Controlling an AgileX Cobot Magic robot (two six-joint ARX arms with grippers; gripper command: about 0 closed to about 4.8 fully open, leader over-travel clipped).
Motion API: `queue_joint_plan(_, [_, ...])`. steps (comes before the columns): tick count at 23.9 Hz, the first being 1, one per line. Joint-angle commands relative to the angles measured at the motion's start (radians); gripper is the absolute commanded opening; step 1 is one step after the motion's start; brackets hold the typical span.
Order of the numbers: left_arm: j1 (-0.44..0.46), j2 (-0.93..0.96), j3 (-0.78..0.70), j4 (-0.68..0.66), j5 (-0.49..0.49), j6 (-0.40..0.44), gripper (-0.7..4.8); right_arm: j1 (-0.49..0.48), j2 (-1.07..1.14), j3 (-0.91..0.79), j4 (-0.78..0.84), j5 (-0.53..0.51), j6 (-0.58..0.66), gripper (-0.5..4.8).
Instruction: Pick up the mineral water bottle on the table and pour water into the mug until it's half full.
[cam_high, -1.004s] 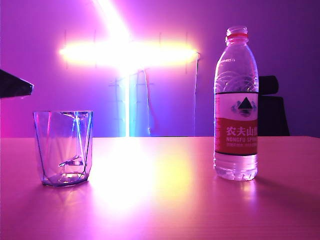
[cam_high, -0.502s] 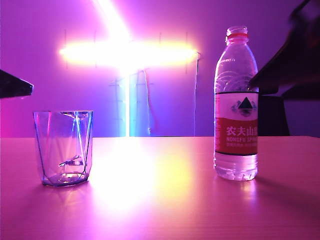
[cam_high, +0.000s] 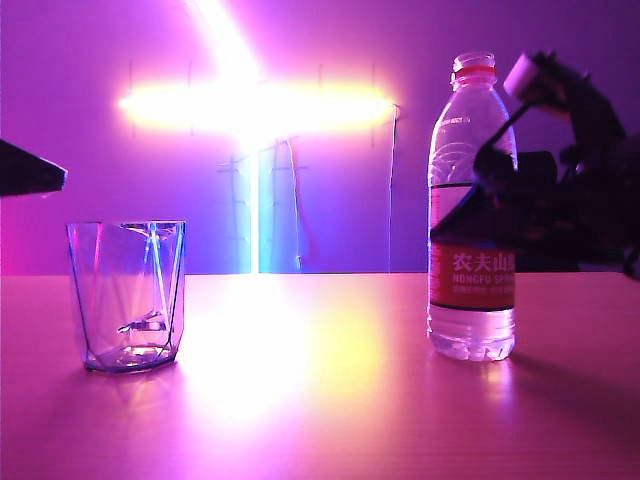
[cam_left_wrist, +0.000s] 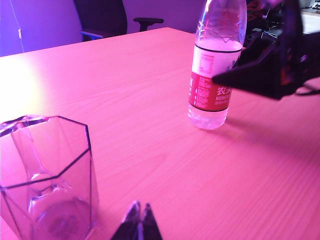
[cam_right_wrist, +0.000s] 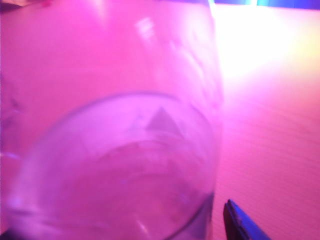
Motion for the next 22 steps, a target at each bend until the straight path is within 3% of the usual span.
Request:
queue_joint_plan(1, [0.000, 0.002, 0.004, 0.009, 0.000, -0.003, -0.02, 0.000, 0.074, 0.003, 0.145, -0.002, 0.013, 4.79])
queue_joint_plan(12, [0.001, 0.001, 0.004, 0.008, 0.000, -0.003, -0.02, 0.001, 0.158, 0.010, 0.238, -0.002, 0.013, 4.79])
queue_joint_plan(15, [0.001, 0.001, 0.004, 0.008, 0.000, -0.003, -0.02, 0.002, 0.158, 0.010, 0.243, -0.002, 0.021, 3.88])
queue_joint_plan(18, [0.001, 0.000, 0.004, 0.008, 0.000, -0.003, -0.02, 0.002, 0.158, 0.010, 0.243, -0.005, 0.038, 3.73])
queue_joint_plan(19, [0.001, 0.000, 0.004, 0.008, 0.000, -0.003, -0.02, 0.002, 0.158, 0.010, 0.243, -0.012, 0.048, 3.01])
queue_joint_plan(20, [0.001, 0.000, 0.004, 0.008, 0.000, -0.003, -0.02, 0.002, 0.158, 0.010, 0.243, -0.018, 0.061, 2.80])
queue_joint_plan(22, [0.001, 0.000, 0.004, 0.008, 0.000, -0.003, -0.02, 0.002, 0.158, 0.010, 0.243, -0.020, 0.062, 2.76])
